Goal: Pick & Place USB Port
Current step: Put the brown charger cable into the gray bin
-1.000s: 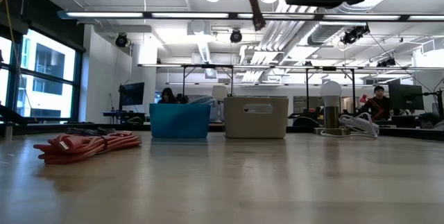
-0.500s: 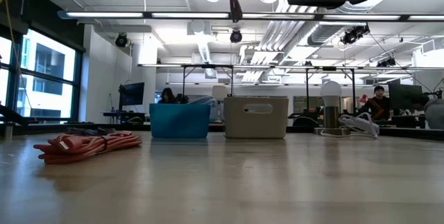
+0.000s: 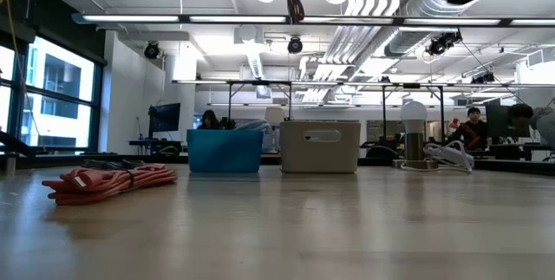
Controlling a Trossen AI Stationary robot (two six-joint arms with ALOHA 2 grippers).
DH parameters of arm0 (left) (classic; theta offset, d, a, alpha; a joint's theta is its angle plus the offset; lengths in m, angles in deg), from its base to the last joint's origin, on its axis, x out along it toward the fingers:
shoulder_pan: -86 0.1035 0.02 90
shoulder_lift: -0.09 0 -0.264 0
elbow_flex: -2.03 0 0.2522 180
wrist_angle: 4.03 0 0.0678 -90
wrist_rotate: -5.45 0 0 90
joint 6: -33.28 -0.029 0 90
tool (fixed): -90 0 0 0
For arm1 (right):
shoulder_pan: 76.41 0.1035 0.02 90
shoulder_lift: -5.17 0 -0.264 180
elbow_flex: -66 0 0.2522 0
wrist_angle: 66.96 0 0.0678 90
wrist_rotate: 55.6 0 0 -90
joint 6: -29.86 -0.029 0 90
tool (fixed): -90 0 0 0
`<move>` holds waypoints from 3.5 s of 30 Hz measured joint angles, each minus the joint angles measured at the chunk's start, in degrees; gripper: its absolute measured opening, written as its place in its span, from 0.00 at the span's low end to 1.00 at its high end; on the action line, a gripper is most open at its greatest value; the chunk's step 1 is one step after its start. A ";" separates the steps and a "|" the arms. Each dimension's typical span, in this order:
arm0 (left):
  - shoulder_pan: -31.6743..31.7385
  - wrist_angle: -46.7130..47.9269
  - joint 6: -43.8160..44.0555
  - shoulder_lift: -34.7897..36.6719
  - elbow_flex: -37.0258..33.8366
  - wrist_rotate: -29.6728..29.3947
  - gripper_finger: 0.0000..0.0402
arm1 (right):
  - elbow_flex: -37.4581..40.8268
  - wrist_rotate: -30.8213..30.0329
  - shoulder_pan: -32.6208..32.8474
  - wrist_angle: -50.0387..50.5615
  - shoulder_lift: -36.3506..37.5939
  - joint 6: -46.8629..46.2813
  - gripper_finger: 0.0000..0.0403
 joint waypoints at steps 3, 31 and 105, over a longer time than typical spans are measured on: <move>0.01 0.19 0.29 0.00 0.00 0.04 0.06 | 0.01 -2.30 -0.98 -6.30 -2.69 5.22 0.40; 0.05 0.55 1.21 -0.02 0.00 2.36 0.06 | -13.64 -2.78 -12.86 -17.17 -17.75 16.95 0.41; 0.12 14.64 -2.28 7.41 0.07 16.39 0.18 | -24.15 -27.47 -9.26 2.32 -18.53 19.92 0.04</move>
